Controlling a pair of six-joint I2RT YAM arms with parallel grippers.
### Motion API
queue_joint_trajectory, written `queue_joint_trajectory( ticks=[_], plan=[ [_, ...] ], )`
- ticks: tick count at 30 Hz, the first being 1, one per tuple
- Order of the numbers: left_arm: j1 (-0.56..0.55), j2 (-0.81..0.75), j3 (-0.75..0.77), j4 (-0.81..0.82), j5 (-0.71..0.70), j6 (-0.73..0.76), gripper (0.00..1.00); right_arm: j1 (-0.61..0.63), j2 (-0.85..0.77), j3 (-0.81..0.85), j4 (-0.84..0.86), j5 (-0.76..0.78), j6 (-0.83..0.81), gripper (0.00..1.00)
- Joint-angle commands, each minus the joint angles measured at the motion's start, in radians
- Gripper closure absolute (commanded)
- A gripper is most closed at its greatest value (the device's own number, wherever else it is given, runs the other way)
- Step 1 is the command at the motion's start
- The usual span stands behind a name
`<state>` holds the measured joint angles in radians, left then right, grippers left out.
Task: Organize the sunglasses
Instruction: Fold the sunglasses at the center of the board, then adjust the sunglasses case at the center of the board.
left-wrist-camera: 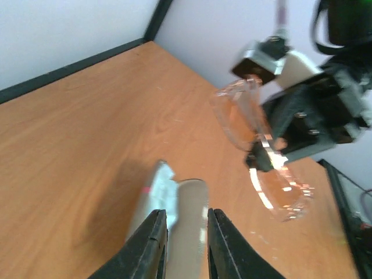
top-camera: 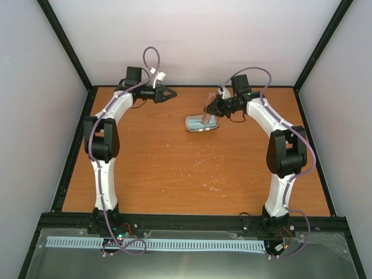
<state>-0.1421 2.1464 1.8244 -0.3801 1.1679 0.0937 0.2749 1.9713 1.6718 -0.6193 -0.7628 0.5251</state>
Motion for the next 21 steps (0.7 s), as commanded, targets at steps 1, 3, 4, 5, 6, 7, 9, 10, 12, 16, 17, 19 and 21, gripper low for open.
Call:
queue_joint_trajectory(
  ticks=[1, 3, 4, 5, 6, 7, 9, 10, 12, 16, 17, 19, 21],
  plan=[
    [-0.011, 0.162, 0.154, -0.134, -0.091, 0.092, 0.78, 0.015, -0.052, -0.070, 0.115, 0.112, 0.091, 0.97],
    [-0.023, 0.219, 0.215, -0.193, -0.101, 0.133, 0.78, 0.015, -0.053, -0.090, 0.173, 0.104, 0.094, 0.97],
    [-0.025, 0.251, 0.248, -0.235, -0.093, 0.152, 0.78, 0.015, -0.044, -0.081, 0.178, 0.105, 0.073, 0.97],
    [-0.024, 0.264, 0.280, -0.272, -0.080, 0.160, 0.78, 0.015, -0.035, -0.062, 0.173, 0.116, 0.031, 0.97],
    [-0.026, 0.266, 0.289, -0.300, -0.070, 0.169, 0.78, 0.014, -0.023, -0.040, 0.143, 0.141, -0.018, 0.97],
    [-0.028, 0.250, 0.275, -0.312, -0.065, 0.185, 0.79, 0.014, -0.010, -0.012, 0.116, 0.179, -0.063, 0.97],
    [-0.041, 0.185, 0.180, -0.312, -0.071, 0.234, 0.80, 0.015, 0.016, 0.039, 0.080, 0.271, -0.145, 0.97],
    [-0.049, 0.143, 0.103, -0.313, -0.084, 0.264, 0.81, 0.014, 0.029, 0.061, 0.078, 0.308, -0.177, 0.97],
    [-0.065, 0.063, -0.021, -0.319, -0.095, 0.317, 0.81, 0.011, 0.069, 0.115, 0.073, 0.355, -0.223, 0.97],
    [-0.105, -0.070, -0.229, -0.329, -0.123, 0.383, 0.81, 0.007, 0.198, 0.286, 0.018, 0.363, -0.286, 0.97],
    [-0.123, -0.091, -0.270, -0.332, -0.139, 0.399, 0.81, 0.007, 0.236, 0.341, -0.006, 0.364, -0.296, 0.97],
    [-0.165, -0.115, -0.326, -0.329, -0.171, 0.419, 0.81, 0.007, 0.302, 0.438, -0.045, 0.367, -0.313, 0.97],
    [-0.200, -0.118, -0.355, -0.319, -0.198, 0.415, 0.81, 0.007, 0.331, 0.474, -0.061, 0.377, -0.325, 0.97]
  ],
)
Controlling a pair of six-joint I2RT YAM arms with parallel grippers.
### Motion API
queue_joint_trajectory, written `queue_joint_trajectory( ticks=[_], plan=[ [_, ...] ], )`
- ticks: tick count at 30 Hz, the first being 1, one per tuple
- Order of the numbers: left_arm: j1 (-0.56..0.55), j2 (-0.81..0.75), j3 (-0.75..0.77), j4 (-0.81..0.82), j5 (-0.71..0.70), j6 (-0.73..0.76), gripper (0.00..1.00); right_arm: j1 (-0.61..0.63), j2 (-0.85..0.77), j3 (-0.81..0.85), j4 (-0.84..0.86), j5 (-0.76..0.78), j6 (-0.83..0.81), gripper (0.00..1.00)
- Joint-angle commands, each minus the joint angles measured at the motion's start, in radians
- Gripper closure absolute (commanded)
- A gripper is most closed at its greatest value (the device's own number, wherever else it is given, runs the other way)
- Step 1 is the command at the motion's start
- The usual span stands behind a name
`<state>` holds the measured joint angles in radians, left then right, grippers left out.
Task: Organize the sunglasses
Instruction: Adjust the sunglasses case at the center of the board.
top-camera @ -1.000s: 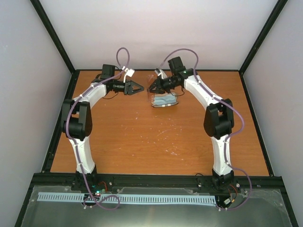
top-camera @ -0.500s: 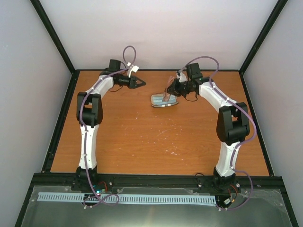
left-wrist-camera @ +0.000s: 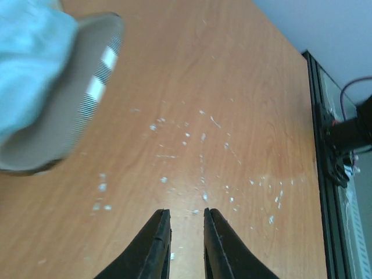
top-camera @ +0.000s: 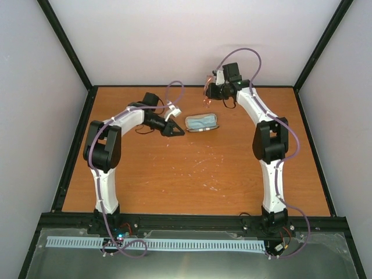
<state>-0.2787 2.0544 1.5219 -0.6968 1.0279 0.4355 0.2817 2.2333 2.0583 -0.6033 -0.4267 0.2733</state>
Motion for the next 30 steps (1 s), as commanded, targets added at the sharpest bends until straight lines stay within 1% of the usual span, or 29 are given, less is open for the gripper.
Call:
queue_joint_trajectory(
  ticks=[1, 6, 12, 19, 30],
  plan=[
    [-0.079, -0.021, -0.058, 0.011, -0.084, 0.059, 0.81, 0.000, 0.072, 0.090, -0.079, 0.046, -0.080, 0.97],
    [-0.133, 0.061, -0.006, 0.025, -0.152, 0.024, 0.81, -0.001, 0.050, 0.060, -0.079, 0.088, -0.110, 0.97],
    [-0.169, 0.145, 0.071, 0.041, -0.225, -0.038, 0.81, -0.001, 0.024, 0.023, -0.079, 0.136, -0.162, 0.97],
    [-0.170, 0.197, 0.113, 0.096, -0.319, -0.108, 0.80, -0.001, 0.028, 0.025, -0.091, 0.122, -0.190, 0.97],
    [-0.165, 0.275, 0.252, 0.118, -0.432, -0.148, 0.80, -0.001, -0.004, -0.022, -0.121, 0.094, -0.246, 0.97]
  ],
)
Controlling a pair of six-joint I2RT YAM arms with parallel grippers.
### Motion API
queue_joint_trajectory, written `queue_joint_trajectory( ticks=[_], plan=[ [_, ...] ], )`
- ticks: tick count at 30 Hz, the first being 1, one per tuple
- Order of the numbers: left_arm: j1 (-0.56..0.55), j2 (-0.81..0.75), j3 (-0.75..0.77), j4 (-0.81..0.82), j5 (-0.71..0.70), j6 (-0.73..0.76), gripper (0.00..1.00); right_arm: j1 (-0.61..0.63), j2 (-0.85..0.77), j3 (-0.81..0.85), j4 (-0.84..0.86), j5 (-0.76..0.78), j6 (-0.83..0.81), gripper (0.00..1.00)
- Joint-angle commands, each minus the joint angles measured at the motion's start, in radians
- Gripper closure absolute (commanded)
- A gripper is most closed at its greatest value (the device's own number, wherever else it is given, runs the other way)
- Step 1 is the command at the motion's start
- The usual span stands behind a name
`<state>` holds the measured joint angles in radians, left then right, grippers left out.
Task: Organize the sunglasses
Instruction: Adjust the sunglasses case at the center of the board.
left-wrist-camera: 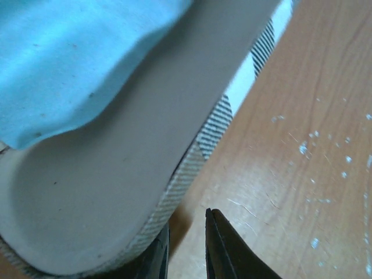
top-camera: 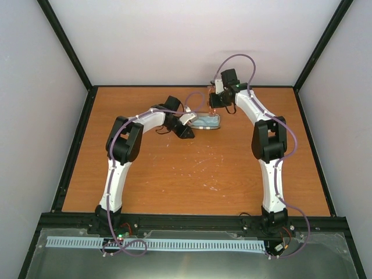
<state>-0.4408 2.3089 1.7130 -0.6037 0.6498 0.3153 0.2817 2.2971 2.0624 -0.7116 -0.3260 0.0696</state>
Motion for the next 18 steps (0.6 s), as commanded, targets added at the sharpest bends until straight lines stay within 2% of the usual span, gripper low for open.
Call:
queue_joint_trajectory(
  ticks=[1, 12, 18],
  plan=[
    [-0.001, 0.025, 0.068, 0.027, -0.059, -0.029, 0.80, 0.000, -0.074, -0.036, -0.014, -0.005, -0.048, 0.97],
    [0.030, 0.061, 0.124, 0.048, -0.130, -0.045, 0.77, 0.002, -0.134, -0.128, -0.042, -0.046, -0.109, 0.97],
    [0.048, 0.119, 0.233, 0.028, -0.177, -0.018, 0.72, 0.016, -0.135, -0.139, -0.075, -0.069, -0.138, 0.97]
  ],
)
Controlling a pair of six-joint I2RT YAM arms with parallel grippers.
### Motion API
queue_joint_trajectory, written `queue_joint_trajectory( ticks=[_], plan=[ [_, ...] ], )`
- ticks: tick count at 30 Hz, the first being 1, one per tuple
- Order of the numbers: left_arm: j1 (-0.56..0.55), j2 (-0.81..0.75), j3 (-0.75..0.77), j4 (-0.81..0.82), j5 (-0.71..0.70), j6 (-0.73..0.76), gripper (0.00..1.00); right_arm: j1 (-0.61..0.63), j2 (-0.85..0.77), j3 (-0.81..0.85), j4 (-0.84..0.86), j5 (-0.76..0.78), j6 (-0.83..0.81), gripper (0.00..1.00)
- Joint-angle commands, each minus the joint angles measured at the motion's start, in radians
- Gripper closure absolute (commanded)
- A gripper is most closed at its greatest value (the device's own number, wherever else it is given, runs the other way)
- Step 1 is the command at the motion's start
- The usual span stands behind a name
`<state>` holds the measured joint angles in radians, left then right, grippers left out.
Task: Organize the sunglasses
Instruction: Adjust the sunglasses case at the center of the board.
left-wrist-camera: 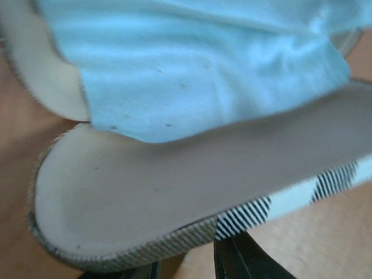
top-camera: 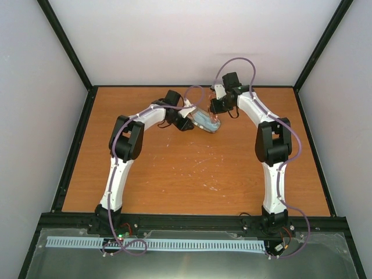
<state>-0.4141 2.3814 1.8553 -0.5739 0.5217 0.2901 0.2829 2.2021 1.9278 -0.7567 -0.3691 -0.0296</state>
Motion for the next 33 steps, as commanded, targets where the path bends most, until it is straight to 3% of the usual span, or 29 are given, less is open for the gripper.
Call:
queue_joint_trajectory(
  ticks=[1, 9, 18, 33],
  plan=[
    [0.025, 0.055, 0.112, -0.007, -0.055, 0.007, 0.72, 0.020, -0.036, -0.002, -0.037, -0.027, -0.041, 0.97],
    [0.044, 0.094, 0.204, -0.004, -0.087, 0.004, 0.66, 0.046, 0.043, 0.060, -0.112, -0.054, 0.001, 0.97],
    [0.046, 0.097, 0.228, 0.014, -0.082, -0.031, 0.62, 0.047, 0.209, 0.245, -0.274, -0.066, 0.045, 0.97],
    [0.044, 0.109, 0.266, 0.029, -0.066, -0.052, 0.52, 0.047, 0.268, 0.313, -0.318, 0.022, 0.047, 0.93]
  ],
)
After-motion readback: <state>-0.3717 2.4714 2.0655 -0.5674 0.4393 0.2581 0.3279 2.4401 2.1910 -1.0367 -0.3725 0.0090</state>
